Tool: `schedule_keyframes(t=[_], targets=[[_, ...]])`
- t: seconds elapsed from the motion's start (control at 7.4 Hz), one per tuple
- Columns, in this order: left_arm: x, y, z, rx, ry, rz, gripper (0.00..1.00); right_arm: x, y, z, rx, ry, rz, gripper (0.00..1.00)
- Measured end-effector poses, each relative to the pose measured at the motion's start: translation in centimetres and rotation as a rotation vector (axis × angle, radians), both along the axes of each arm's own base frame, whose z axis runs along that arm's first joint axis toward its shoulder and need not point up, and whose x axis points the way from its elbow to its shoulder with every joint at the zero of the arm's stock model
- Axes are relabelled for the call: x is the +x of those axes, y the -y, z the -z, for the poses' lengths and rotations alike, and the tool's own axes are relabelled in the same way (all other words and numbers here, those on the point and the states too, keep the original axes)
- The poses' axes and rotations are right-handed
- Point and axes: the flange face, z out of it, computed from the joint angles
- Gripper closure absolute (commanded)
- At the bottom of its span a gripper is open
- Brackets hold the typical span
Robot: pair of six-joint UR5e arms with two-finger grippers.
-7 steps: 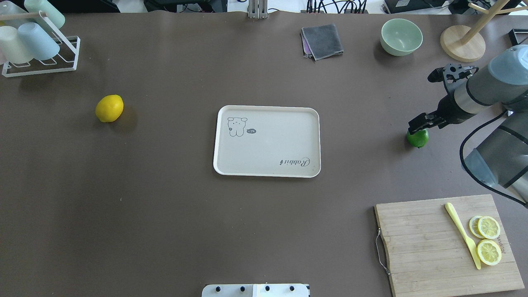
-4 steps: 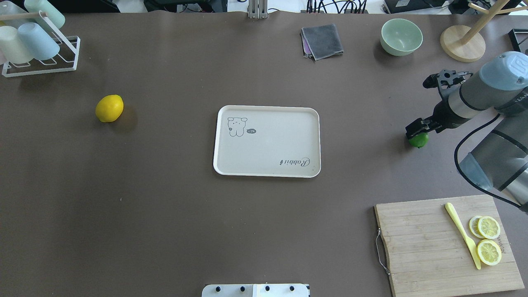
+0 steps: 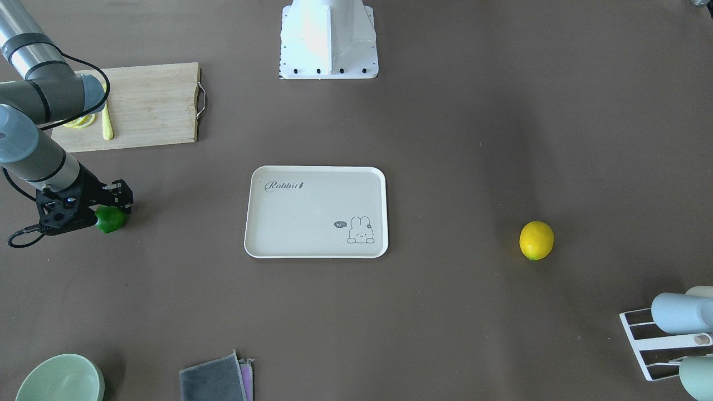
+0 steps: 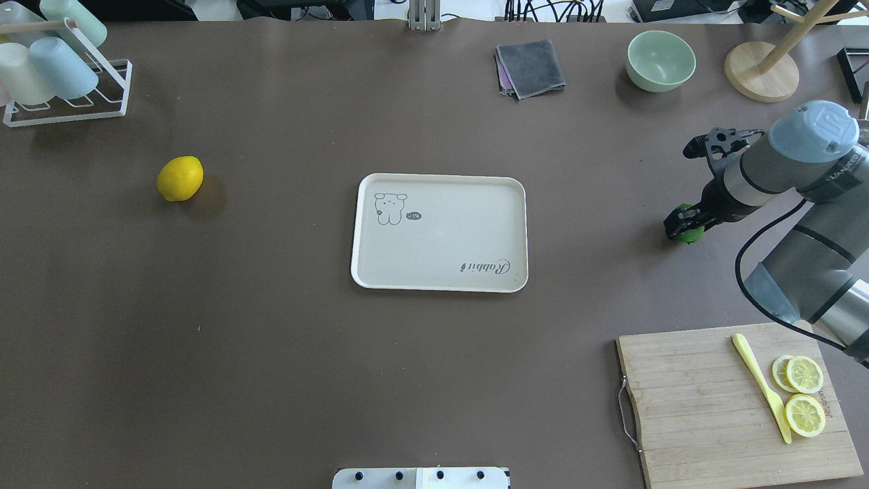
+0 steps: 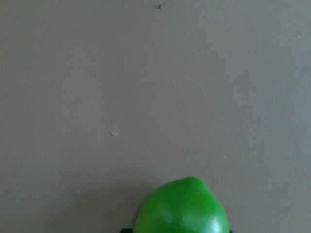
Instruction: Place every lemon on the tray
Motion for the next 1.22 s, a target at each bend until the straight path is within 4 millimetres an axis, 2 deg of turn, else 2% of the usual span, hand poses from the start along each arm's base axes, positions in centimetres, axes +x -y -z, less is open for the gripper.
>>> schedule_keyframes(t=[0.27, 0.54, 0.68, 0.81, 1.08, 1.22], targets=[[0.3, 0.7, 1.2, 0.005, -0.023, 0.003, 0.02, 0.1, 0.5, 1.3, 0.016, 0.015, -0.007, 1.0], [1.2, 3.0, 4.4, -0.005, -0.065, 0.045, 0.02, 1.9, 1.6, 4.5, 0.031, 0.073, -0.037, 1.0], [3.2, 3.7, 5.8, -0.001, -0.086, 0.045, 0.02, 2.6, 1.8, 6.6, 0.022, 0.114, -0.056, 1.0], [6.7, 4.0, 7.0, 0.015, -0.12, 0.036, 0.03, 2.8, 1.9, 8.9, 0.008, 0.149, -0.085, 1.0], [14.4, 3.5, 9.3, 0.054, -0.187, -0.002, 0.03, 2.2, 2.2, 12.8, -0.018, 0.198, -0.14, 1.0], [17.2, 3.5, 10.8, 0.092, -0.205, -0.03, 0.03, 1.7, 2.3, 14.2, -0.022, 0.213, -0.154, 1.0]])
